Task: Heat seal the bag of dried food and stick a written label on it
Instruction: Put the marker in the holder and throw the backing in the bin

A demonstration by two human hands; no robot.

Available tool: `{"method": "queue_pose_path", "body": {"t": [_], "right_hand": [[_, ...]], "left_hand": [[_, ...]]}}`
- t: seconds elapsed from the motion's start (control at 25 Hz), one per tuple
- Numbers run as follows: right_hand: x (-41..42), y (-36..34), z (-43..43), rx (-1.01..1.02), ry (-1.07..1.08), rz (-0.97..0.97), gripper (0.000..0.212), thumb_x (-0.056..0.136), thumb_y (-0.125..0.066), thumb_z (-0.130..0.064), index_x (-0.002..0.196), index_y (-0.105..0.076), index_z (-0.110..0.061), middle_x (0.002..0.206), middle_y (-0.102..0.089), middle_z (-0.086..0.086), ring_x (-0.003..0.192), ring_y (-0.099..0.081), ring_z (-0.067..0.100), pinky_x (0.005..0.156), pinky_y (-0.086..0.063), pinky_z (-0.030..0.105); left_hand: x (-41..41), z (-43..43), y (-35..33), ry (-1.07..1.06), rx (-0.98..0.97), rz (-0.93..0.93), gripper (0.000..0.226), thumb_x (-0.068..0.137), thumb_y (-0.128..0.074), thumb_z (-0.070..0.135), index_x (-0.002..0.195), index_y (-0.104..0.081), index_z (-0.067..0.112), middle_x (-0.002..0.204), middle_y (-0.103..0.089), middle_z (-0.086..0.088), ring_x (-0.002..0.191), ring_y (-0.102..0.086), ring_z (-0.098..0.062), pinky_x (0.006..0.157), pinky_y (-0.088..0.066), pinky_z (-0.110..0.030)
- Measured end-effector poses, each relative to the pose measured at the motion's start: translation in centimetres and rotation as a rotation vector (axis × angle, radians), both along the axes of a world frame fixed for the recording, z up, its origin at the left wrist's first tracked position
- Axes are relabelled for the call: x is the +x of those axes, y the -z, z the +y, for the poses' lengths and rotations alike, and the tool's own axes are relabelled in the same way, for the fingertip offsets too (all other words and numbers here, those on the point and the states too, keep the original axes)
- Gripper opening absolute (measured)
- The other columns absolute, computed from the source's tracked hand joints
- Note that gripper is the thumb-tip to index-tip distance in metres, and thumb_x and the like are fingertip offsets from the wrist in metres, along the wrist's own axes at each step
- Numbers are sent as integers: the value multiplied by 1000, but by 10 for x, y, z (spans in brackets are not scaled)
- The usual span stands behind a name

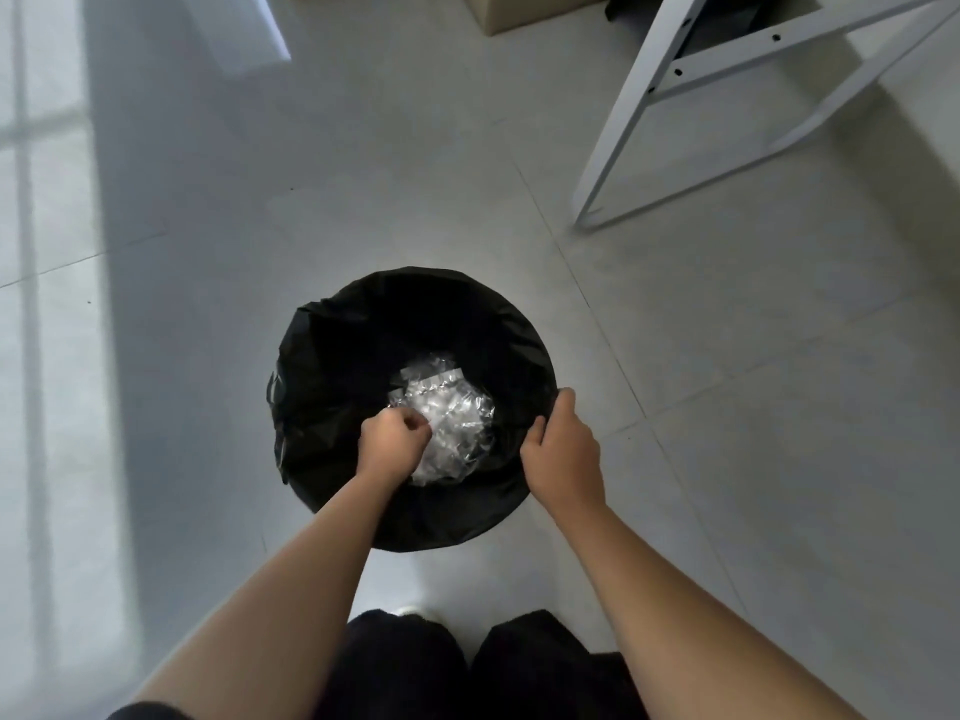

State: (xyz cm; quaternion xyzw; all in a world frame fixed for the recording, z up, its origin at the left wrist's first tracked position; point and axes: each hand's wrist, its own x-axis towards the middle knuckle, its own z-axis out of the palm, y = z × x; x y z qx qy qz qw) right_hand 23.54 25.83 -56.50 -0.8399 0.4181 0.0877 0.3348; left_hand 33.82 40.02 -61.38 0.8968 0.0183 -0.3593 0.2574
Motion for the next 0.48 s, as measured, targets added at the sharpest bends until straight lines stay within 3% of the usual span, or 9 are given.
{"method": "queue_pose_path", "body": {"t": [0.2, 0.28, 0.36, 0.48], "right_hand": [[-1, 5, 4, -10, 10, -41, 7, 93, -39, -18, 96, -35, -12, 79, -58, 10, 65, -57, 29, 56, -50, 40], [-2, -3, 3, -15, -4, -26, 29, 95, -40, -32, 114, -39, -10, 101, -60, 10, 82, -61, 31, 66, -52, 41], [-3, -18, 2, -48, -15, 7, 48, 95, -38, -41, 130, -34, -9, 124, -51, 10, 103, -57, 30, 76, -49, 40], [-7, -78, 7, -92, -82, 46, 50, 97, -34, -41, 134, -34, -7, 132, -45, 11, 115, -48, 27, 85, -45, 39]], "left_hand": [[5, -9, 24, -79, 77, 67, 12, 85, -65, 14, 86, -69, 3, 88, -66, -16, 73, -57, -23, 62, -41, -25], [6, -9, 9, -55, 138, 7, 10, 87, -59, 10, 80, -65, 5, 84, -61, -17, 72, -55, -27, 56, -39, -26], [8, -6, -15, 1, 151, -43, 14, 88, -54, 9, 85, -67, 7, 86, -62, -18, 77, -56, -30, 61, -39, -28], [12, 3, -81, 52, 123, -73, 23, 88, -51, 11, 100, -70, 7, 88, -64, -15, 78, -55, -28, 67, -41, -30]]}}
